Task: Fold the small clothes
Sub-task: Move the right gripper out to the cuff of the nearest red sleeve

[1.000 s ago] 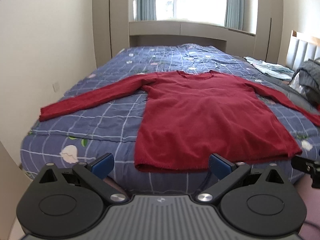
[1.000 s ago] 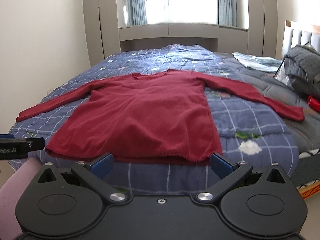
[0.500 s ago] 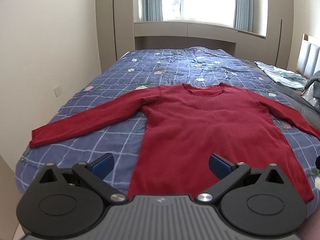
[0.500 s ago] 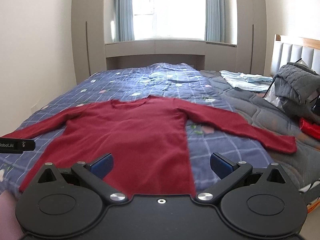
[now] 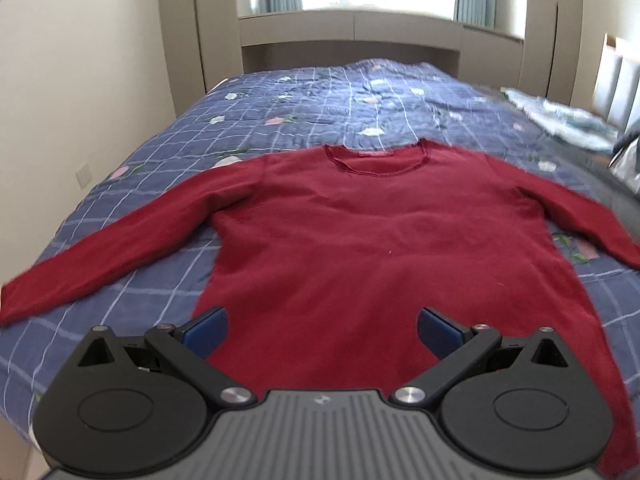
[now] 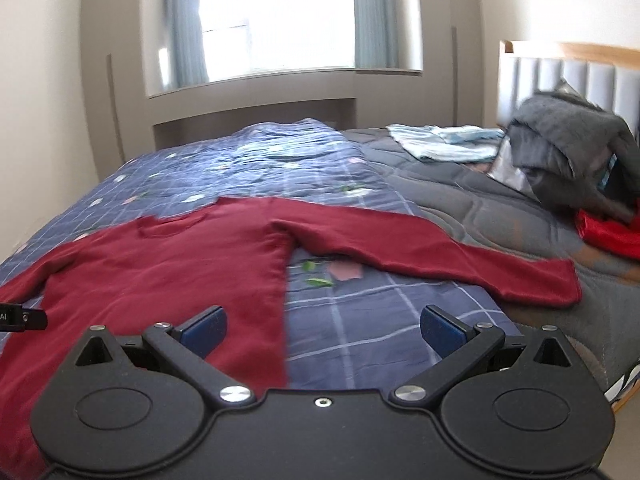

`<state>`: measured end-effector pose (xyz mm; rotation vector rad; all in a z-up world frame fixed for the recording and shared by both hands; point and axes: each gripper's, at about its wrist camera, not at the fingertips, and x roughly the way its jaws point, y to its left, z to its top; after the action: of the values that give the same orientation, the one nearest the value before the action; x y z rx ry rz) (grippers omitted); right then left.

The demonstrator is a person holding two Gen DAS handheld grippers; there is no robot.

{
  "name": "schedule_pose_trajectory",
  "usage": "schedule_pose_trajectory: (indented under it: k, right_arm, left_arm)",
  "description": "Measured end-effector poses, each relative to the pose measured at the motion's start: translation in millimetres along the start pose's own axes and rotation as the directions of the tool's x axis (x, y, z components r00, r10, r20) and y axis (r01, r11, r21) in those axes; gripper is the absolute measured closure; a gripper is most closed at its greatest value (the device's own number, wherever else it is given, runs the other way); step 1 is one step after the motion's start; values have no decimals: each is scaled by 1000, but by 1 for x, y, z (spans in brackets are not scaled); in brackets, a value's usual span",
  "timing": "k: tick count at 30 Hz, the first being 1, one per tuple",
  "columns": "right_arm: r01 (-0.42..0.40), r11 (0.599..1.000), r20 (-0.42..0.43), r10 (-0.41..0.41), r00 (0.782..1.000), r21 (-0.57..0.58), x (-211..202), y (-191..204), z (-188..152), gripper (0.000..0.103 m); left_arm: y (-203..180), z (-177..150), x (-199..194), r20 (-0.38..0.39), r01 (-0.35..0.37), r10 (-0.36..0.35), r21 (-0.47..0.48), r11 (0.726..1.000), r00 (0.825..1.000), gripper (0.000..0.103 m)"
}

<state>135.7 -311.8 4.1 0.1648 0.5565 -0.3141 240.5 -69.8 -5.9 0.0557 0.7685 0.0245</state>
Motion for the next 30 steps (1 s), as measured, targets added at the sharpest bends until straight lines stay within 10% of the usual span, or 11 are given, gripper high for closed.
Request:
schedule_pose_trajectory:
  k: [23,30]
  right_arm:
    - [163,909,-136,-119,984,384,112,-146,16,0]
    - [195,822,-139,-142,980,535,117,-179,6,0]
  left_arm:
    - [-100,37,112,-37,41,-36,135,990,999,0]
    - [-90,21,122,-33,77,-75,45,996,997,0]
